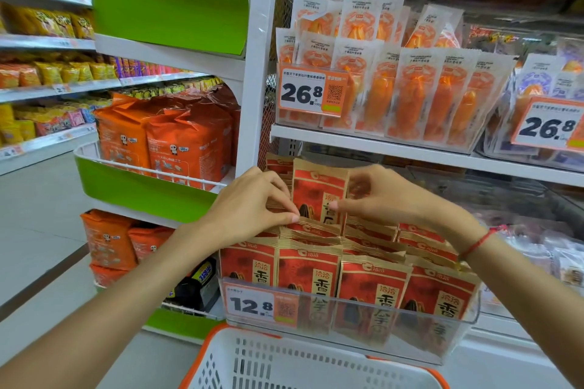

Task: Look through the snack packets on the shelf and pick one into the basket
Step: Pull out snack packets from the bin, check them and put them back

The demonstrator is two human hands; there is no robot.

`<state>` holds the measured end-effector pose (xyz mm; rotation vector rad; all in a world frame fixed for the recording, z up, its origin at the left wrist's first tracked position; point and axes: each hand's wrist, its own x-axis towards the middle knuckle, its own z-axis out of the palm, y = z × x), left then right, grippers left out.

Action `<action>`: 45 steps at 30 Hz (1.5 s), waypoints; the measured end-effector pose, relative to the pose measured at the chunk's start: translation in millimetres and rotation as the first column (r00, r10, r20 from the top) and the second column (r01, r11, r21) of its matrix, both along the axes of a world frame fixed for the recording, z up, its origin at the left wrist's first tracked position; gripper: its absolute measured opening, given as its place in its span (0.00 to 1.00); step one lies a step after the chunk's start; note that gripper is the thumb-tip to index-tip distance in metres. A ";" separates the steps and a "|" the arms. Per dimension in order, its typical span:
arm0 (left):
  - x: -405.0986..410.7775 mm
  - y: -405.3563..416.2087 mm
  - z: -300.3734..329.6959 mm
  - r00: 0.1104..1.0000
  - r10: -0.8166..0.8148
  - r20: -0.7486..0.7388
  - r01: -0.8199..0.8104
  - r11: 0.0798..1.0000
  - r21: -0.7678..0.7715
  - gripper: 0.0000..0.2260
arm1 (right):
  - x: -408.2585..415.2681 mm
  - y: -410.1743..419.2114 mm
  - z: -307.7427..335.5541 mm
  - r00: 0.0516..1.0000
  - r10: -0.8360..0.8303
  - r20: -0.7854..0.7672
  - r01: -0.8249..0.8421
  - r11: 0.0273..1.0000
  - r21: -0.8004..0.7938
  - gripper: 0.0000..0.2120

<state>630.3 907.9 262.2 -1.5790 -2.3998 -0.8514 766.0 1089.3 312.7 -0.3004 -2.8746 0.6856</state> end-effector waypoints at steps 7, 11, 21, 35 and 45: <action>3.5 2.9 -3.4 0.998 0.000 0.066 0.000 1.000 -0.005 0.05 | -7.9 -2.5 -0.4 0.989 -0.016 -0.149 0.030 0.995 0.090 0.02; 4.1 2.0 -4.0 0.993 0.013 0.119 -0.014 1.000 0.014 0.03 | -9.3 -2.9 -4.0 0.999 -0.032 0.021 0.028 0.983 0.182 0.06; 3.8 15.6 16.7 0.994 0.098 -0.036 -0.099 0.995 -0.021 0.08 | -12.1 -4.4 9.0 0.978 -0.006 0.208 -0.048 0.966 0.253 0.03; 5.9 22.6 20.9 0.960 0.101 -0.260 -0.135 0.984 -0.117 0.09 | -44.3 3.5 0.0 0.937 0.079 0.340 -0.180 0.943 0.278 0.03; 4.4 25.8 14.6 0.980 0.135 -0.146 -0.155 0.979 -0.133 0.07 | -23.1 33.9 0.7 0.997 -0.049 -0.061 0.062 0.970 0.234 0.10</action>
